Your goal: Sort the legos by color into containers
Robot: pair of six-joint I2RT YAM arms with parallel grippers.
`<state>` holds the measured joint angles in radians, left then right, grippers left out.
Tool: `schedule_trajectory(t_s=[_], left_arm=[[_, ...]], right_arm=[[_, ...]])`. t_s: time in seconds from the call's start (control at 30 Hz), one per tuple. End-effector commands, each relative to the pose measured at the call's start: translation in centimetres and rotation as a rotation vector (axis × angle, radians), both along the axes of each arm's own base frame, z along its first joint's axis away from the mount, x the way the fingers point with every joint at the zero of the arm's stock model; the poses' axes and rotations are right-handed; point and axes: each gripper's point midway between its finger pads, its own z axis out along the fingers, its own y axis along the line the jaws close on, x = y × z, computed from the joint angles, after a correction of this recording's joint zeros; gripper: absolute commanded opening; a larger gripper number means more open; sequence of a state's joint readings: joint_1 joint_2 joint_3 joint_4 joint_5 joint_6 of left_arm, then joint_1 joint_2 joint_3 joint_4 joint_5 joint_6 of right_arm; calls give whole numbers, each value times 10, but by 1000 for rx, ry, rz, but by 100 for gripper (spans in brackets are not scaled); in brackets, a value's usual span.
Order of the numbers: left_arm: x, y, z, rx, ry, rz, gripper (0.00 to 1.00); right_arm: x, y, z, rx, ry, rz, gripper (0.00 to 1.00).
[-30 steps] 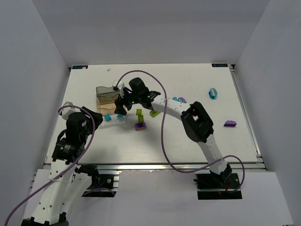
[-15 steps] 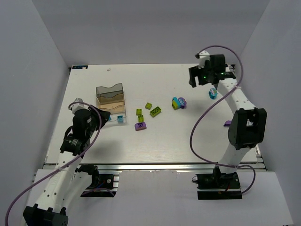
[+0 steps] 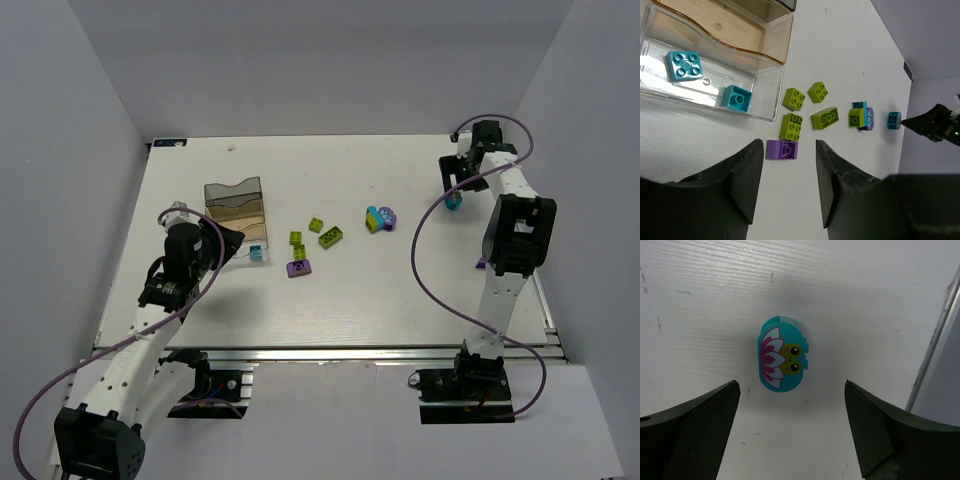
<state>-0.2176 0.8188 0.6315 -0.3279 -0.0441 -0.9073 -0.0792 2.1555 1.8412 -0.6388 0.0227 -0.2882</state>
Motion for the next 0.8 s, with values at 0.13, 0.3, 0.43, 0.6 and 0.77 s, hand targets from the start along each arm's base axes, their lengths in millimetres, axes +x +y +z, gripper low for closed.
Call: schedule_trajectory(t_s=[0.13,0.3,0.43,0.6,0.77], left_arm=[[-3,5,11,-15,-35,27,57],[-3,5,11,-15,-30,28,56],[-2,5,13,-14,-37,30,57],[-3,6,14,-14,-40,31,57],[-5,8,19,-14,-51,38,57]], right_arm=[[9,-1,-14,29,41,-23,87],[14,6,-23,77,79,-17,74],[12,8,-24,84,89,-7,63],[8,12,-27,99,104,8,48],[2,18,-23,122,104,40,25]])
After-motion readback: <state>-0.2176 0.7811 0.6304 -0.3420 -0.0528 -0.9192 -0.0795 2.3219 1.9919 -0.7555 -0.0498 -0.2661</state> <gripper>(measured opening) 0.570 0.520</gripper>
